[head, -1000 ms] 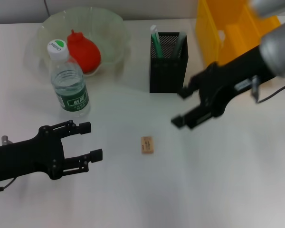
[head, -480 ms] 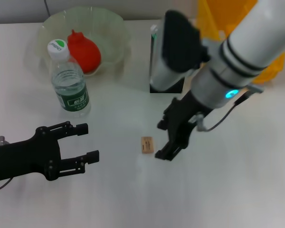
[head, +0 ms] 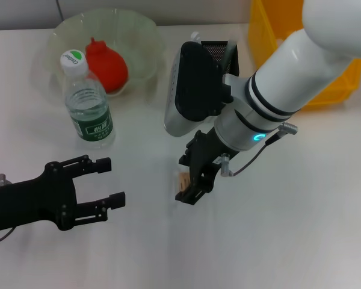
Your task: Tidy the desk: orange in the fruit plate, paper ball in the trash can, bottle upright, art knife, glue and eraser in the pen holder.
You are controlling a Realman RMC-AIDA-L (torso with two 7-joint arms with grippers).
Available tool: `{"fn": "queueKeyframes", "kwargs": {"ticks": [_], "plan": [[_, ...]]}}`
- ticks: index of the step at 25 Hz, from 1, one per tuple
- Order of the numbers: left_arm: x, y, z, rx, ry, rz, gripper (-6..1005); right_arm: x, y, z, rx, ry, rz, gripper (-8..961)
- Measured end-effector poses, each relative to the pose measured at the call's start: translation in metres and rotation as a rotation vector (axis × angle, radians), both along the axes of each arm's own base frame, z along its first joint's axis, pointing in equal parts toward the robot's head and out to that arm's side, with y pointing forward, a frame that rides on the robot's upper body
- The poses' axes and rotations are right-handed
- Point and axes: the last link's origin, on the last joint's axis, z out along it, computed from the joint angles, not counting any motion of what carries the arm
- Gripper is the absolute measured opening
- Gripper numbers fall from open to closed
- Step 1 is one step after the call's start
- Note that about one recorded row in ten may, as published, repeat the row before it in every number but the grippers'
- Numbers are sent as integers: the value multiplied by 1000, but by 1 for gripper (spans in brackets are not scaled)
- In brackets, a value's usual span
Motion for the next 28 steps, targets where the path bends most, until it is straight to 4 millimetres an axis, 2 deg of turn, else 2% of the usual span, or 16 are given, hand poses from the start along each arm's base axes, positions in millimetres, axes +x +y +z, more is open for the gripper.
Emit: {"fn": "queueKeyframes", "kwargs": {"ticks": [13, 20, 22, 24, 26, 27, 28], "plan": [[0, 0, -1, 6, -3, 5, 785, 11, 1, -10, 16, -9, -4, 638], [1, 0, -2, 5, -5, 5, 785, 10, 0, -9, 15, 0, -5, 416], [1, 0, -3, 5, -5, 6, 785, 9, -1, -6, 15, 14, -8, 416], [0, -1, -3, 5, -5, 7, 785, 3, 1, 4, 35, 52, -30, 415], [0, -2, -2, 2, -7, 4, 785, -6, 11, 26, 96, 132, -67, 415], [0, -3, -2, -2, -8, -1, 785, -16, 29, 60, 214, 246, -102, 415], [0, -3, -2, -2, -8, -1, 785, -16, 29, 60, 214, 246, -102, 414]]}}
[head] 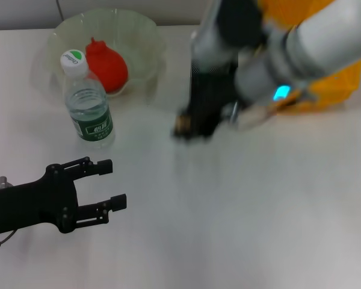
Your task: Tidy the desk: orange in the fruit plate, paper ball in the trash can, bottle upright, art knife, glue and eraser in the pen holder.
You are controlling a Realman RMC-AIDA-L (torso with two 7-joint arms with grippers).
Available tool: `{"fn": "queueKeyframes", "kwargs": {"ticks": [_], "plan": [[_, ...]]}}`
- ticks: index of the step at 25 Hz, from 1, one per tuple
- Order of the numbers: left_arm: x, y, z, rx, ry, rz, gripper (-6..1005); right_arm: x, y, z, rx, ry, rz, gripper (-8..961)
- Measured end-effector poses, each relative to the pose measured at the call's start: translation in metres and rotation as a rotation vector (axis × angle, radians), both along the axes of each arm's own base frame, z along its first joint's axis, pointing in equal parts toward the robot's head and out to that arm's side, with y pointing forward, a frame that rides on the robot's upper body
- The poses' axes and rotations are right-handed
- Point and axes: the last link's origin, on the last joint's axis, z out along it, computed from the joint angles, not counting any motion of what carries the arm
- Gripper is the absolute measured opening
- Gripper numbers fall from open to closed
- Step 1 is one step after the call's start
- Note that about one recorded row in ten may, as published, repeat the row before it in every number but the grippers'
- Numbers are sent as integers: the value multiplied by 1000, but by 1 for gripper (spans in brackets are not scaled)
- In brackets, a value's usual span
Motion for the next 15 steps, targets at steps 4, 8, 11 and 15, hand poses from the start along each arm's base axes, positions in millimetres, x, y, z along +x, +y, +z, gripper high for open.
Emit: {"fn": "queueKeyframes", "kwargs": {"ticks": [4, 8, 11, 15], "plan": [[0, -1, 1, -2, 1, -4, 785, 3, 40, 56, 301, 175, -24, 414], [0, -1, 1, -1, 1, -4, 785, 15, 52, 56, 368, 183, -49, 413], [1, 1, 1, -2, 1, -8, 785, 23, 55, 47, 353, 157, -63, 414], [2, 2, 1, -5, -2, -9, 785, 27, 56, 45, 353, 151, -72, 463]]}}
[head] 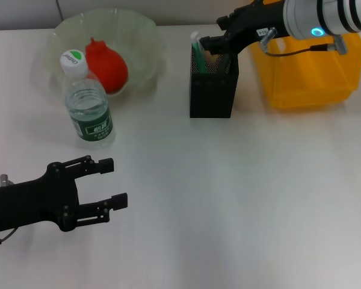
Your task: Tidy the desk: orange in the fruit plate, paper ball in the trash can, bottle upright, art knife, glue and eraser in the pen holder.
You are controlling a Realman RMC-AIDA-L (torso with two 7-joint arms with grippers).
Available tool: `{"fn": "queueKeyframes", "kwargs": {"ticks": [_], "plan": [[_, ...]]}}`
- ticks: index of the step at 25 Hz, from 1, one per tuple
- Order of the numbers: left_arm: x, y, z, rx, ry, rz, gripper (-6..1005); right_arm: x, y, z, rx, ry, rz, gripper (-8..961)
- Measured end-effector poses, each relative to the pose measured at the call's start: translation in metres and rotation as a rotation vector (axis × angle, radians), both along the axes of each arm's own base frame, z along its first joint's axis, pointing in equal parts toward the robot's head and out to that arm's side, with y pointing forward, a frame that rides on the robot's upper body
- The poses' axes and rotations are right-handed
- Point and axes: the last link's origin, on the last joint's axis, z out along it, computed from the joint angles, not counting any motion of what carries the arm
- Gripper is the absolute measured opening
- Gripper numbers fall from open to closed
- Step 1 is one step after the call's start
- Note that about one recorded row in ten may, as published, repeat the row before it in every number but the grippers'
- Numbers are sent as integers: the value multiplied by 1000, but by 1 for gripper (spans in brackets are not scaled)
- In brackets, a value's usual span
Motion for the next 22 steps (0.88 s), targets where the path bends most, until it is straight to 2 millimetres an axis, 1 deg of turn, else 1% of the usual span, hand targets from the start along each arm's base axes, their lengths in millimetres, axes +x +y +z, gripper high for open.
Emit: {"fn": "queueKeyframes", "kwargs": {"ticks": [3, 4, 5, 6, 8, 9, 10, 13, 14, 15, 16, 17, 18, 19, 20, 22], "plan": [[1, 1, 0, 1, -1, -2, 785, 1, -3, 3, 0, 18, -4, 548], [1, 1, 0, 1, -2, -2, 785, 1, -10, 9, -8, 59, 1, 579], [1, 1, 1, 1, -4, -3, 785, 1, -10, 9, -8, 59, 1, 609], [1, 0, 3, 0, -8, -4, 785, 2, -17, 14, -18, 91, 7, 639], [1, 0, 4, -1, -11, -6, 785, 8, -35, 25, -56, 158, 26, 663], [1, 0, 6, -3, -13, -7, 785, 18, -58, 34, -133, 203, 78, 675], [0, 0, 8, -5, -13, -7, 785, 18, -58, 34, -133, 203, 78, 687], [1, 0, 15, -20, -23, -14, 785, 45, -103, 40, -295, 279, 212, 722], [2, 0, 17, -24, -27, -21, 785, 63, -123, 41, -371, 348, 262, 734], [2, 0, 20, -28, -31, -27, 785, 63, -123, 41, -371, 348, 262, 746], [2, 0, 21, -28, -31, -28, 785, 74, -133, 41, -400, 388, 277, 758], [3, 2, 24, -25, -35, -29, 785, 93, -145, 40, -423, 470, 287, 770], [3, 2, 24, -25, -35, -29, 785, 93, -145, 40, -423, 470, 287, 777], [4, 2, 27, -25, -39, -32, 785, 106, -153, 37, -427, 538, 301, 784], [4, 2, 27, -25, -39, -32, 785, 106, -153, 37, -427, 538, 301, 792], [6, 3, 30, -31, -43, -39, 785, 117, -159, 31, -424, 603, 308, 806]]}}
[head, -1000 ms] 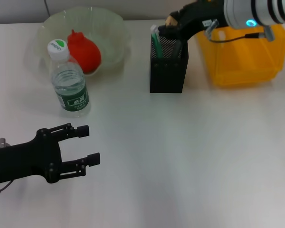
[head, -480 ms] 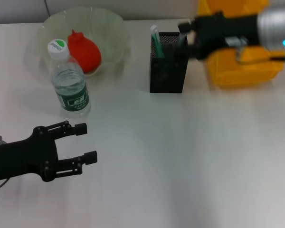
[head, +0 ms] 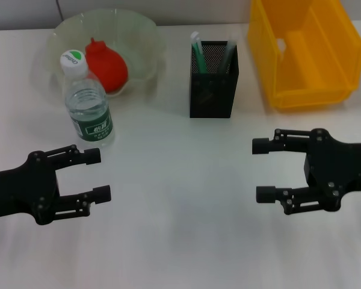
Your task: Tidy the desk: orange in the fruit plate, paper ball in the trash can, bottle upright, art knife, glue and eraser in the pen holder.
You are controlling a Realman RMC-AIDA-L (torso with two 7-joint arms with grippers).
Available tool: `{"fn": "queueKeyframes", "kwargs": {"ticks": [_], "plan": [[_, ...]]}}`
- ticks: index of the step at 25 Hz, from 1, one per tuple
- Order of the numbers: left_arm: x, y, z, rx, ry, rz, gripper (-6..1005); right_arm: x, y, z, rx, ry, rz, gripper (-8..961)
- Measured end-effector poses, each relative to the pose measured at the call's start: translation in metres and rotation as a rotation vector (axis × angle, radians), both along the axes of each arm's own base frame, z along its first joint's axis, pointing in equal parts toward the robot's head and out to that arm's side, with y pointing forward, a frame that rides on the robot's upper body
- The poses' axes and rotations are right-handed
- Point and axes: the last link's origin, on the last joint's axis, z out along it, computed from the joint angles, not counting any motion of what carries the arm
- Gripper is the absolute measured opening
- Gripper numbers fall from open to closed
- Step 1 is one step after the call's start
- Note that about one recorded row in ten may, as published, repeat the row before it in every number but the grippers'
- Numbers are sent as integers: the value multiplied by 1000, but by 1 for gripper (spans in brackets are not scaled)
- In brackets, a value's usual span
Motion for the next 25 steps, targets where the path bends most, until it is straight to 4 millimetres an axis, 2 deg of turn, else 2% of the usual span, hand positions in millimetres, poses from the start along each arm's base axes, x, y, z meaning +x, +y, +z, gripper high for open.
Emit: {"fn": "queueKeyframes", "kwargs": {"ticks": [25], "plan": [[7, -1, 11, -21, -32, -28, 785, -4, -4, -20, 28, 53, 34, 802]]}}
